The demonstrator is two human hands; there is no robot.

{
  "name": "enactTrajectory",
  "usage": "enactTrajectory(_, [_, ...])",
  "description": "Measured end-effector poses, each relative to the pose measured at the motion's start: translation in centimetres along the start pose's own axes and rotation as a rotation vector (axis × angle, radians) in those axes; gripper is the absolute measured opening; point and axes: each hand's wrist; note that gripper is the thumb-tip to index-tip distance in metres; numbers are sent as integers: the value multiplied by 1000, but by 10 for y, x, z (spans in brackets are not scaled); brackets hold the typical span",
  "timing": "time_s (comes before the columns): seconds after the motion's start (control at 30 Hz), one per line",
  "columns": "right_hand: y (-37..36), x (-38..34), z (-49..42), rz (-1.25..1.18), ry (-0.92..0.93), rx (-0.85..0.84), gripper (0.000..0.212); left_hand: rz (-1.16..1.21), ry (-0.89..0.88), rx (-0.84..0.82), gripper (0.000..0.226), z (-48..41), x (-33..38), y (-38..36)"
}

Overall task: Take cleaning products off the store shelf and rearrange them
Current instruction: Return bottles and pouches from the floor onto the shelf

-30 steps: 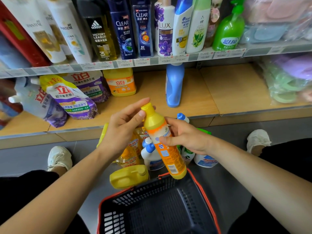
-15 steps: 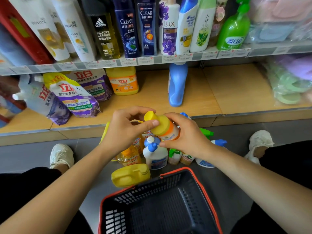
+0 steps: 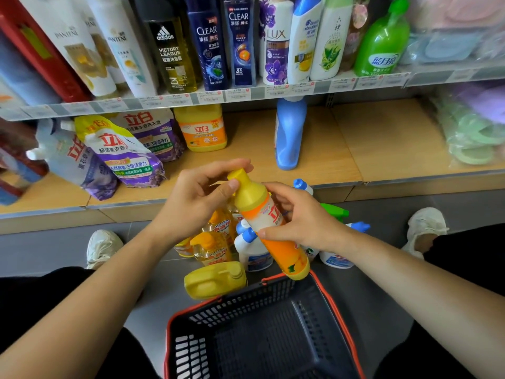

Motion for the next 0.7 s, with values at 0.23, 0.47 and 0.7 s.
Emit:
enactTrajectory(0.23, [-2, 2, 3, 71, 50, 93, 68, -102, 8, 88, 41, 2, -2, -7])
enactTrajectory(0.47, [-4, -1, 5, 73, 43, 78, 67, -73, 41, 136, 35, 2, -2, -10])
enactTrajectory(0.7, [-8, -1, 7, 117, 77, 60, 65, -207, -29, 195, 24, 4, -3, -11])
Point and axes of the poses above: each hand's wrist, its own z-axis away from the middle knuckle, its own y-axis out of the back of the hand, x = y × z, and after that the axes turned 5 degrees about -z, right-handed
